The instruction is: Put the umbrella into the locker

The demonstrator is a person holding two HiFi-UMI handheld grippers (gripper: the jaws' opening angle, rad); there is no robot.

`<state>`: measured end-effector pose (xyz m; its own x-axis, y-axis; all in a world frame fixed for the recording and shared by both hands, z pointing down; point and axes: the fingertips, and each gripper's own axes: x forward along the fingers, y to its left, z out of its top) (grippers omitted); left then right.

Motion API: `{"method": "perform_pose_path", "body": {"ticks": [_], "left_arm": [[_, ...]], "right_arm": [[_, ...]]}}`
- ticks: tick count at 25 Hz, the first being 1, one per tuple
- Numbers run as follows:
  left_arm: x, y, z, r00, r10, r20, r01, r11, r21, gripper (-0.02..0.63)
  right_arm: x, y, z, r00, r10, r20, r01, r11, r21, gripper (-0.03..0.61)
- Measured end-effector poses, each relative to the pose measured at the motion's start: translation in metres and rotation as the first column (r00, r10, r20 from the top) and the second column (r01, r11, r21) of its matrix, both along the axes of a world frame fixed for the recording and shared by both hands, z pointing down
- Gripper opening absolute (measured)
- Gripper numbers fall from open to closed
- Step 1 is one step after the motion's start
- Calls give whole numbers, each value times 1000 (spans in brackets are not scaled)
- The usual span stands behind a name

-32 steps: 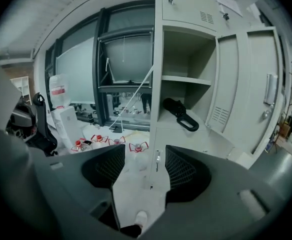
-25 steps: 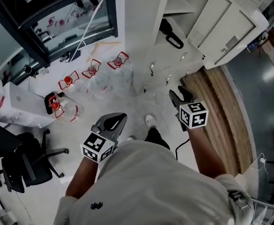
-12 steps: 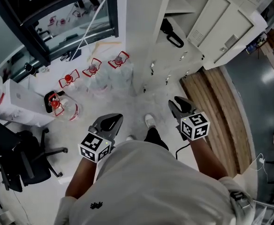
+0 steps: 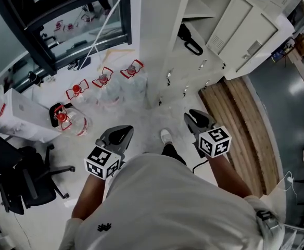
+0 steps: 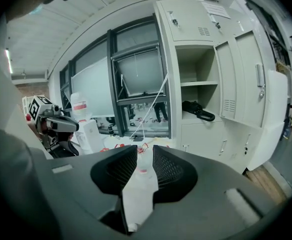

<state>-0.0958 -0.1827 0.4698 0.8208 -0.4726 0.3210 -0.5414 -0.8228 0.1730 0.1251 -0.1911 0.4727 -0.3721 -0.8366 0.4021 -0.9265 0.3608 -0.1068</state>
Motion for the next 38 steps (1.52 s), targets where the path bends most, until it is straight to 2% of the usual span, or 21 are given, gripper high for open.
{"method": "perform_pose_path", "body": {"ticks": [20, 30, 38], "left_arm": [[-4, 1, -2, 1000, -10, 2, 10, 1000, -3, 57], [-4, -2, 6, 1000, -15, 27, 16, 999, -31, 57], [14, -19, 6, 1000, -2, 25, 3, 999, -38, 57]], "right_arm": [[-14, -2, -1, 998, -52, 31, 52, 999, 4, 86], [-9, -10, 5, 998, -55, 11, 55, 998, 4, 55], [5, -24, 8, 999, -48, 14, 48, 999, 0, 46]]}}
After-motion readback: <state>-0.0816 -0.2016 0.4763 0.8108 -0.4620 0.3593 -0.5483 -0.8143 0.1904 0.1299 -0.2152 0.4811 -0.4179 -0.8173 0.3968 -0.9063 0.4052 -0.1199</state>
